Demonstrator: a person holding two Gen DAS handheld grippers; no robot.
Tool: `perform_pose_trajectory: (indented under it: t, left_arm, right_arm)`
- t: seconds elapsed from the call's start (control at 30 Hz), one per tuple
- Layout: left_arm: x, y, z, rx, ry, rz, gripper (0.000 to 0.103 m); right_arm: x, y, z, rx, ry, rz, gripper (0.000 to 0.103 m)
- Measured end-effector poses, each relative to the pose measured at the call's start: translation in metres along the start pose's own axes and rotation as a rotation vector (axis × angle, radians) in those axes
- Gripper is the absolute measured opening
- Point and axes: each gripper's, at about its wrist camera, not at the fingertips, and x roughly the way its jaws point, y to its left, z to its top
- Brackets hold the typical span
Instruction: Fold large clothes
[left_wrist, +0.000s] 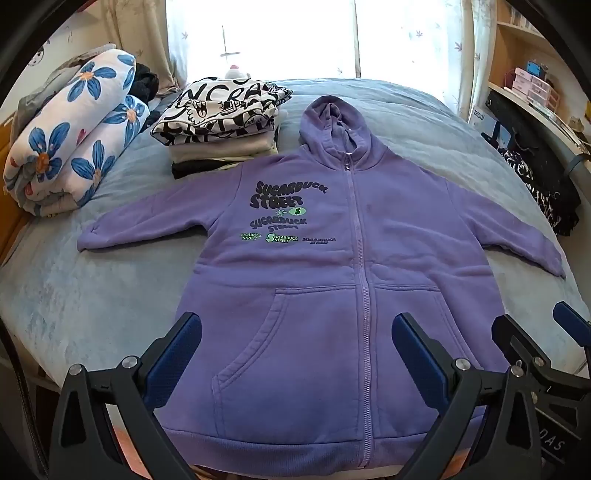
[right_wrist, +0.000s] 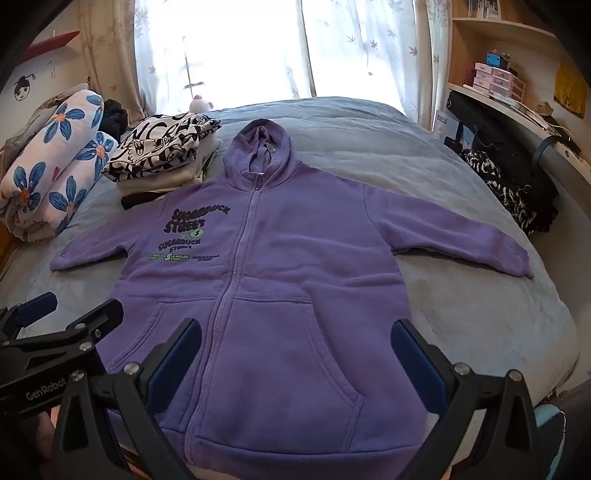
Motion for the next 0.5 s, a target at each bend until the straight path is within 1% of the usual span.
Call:
perform_pose_trajectory:
  t: [0.13,0.27,0.47,0.5]
  left_arm:
    - [0.0011,0.0022,0.0004,-0.009,0.003,-0.006,0.102]
    - [-0.0043,0.0043,0.0096,-0.006,0.004,-0.001,0.102]
    - [-0.0042,-0.003,0.0015,0.013,-0.01,0.013,0.102]
    - [-0.0035,-0.0041,0.0003,0.014,-0.011,0.014,0.102]
  right_arm:
    - [0.0004,-0.0023,-0.0012,0.0,-0.001,0.003,0.103]
    - [0.0003,-0.0032,-0.0024,-0.007,-0.002,0.006,0.103]
    - [0.0022,0.0029,0.0003,0.002,0.001,0.004,0.103]
    - [0.0017,-0.0045,-0.003,0.002,0.002,0.004,0.103]
